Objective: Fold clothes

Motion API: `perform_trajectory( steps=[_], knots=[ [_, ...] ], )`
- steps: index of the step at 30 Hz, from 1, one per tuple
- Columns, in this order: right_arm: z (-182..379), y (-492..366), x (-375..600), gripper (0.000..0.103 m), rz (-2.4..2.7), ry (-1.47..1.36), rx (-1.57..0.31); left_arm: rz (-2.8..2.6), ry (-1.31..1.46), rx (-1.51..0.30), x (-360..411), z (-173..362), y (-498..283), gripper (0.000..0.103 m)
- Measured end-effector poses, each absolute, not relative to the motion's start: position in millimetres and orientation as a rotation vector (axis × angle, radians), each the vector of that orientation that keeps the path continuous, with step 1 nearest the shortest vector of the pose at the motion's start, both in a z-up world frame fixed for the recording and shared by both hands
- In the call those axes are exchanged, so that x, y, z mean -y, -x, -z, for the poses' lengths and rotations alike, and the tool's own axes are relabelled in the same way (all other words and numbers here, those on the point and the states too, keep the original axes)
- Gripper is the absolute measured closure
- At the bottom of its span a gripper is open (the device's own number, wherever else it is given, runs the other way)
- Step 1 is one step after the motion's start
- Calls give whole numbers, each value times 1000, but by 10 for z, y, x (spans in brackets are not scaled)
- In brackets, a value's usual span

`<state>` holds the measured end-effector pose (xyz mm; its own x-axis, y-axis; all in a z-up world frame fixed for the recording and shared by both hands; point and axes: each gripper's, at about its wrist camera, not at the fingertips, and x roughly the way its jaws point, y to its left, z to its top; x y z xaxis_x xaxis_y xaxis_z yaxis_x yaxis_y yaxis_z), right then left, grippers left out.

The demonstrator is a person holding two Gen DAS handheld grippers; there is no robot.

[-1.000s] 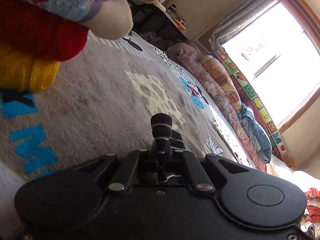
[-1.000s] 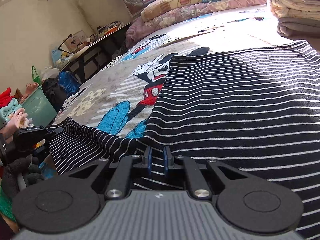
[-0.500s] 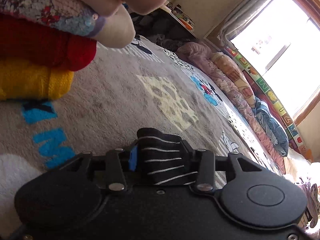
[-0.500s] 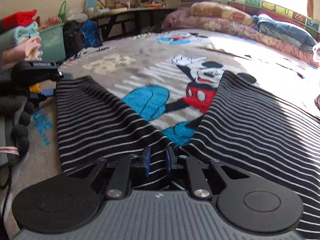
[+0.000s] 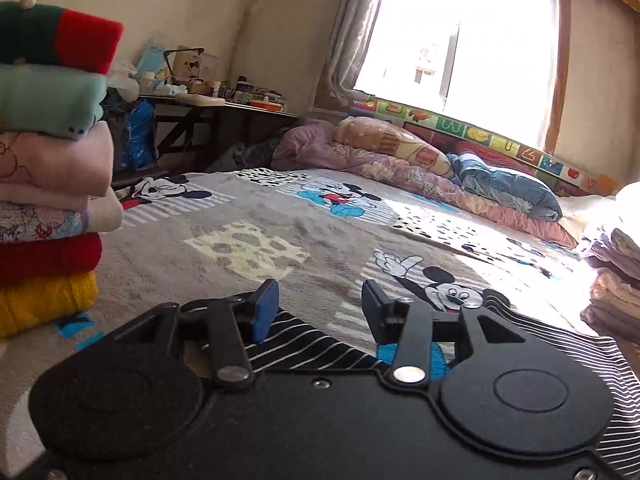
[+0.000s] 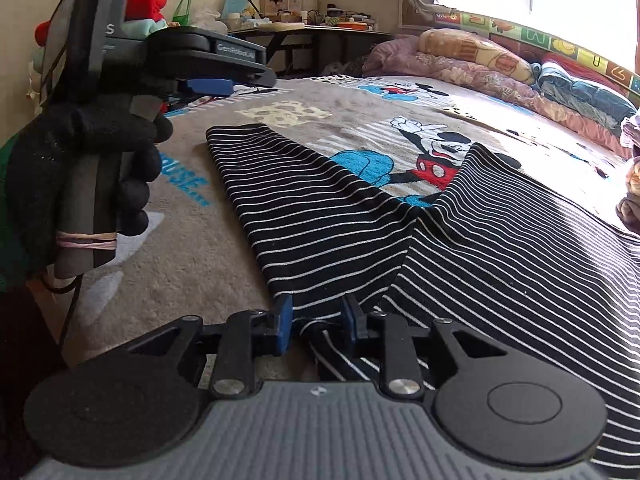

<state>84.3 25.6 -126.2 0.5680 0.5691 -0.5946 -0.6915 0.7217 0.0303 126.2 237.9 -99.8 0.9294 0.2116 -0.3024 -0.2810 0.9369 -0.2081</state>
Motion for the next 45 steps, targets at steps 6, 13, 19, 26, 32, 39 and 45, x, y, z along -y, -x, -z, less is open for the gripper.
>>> perform_trajectory(
  steps=[6,13,19,26,32,39,45],
  knots=[
    [1113,-321,409,75,-737,141,-596,12,121,-357,-1516,1060,-1043,62],
    [1132,-336,1253,75,-495,47,-506,146,12,-514,-869,1369,-886,68],
    [1463,-499,1474,60,-505,40,-612,127,-144,-584,-527,1558,-830,67],
    [1447,-394,2062,60,-438,-233,-574,103,-97,-633,-403,1611,-755,58],
    [1641,-496,3068,59,-257,-665,-558,112,-155,-581,-107,1411,-672,55],
    [1919,-496,3963,55,-104,-1060,-456,308,-431,-499,821,1388,-505,48],
    [1963,-519,4219,52,-83,-1146,-377,419,-664,-454,1522,1587,-508,47]
  ],
)
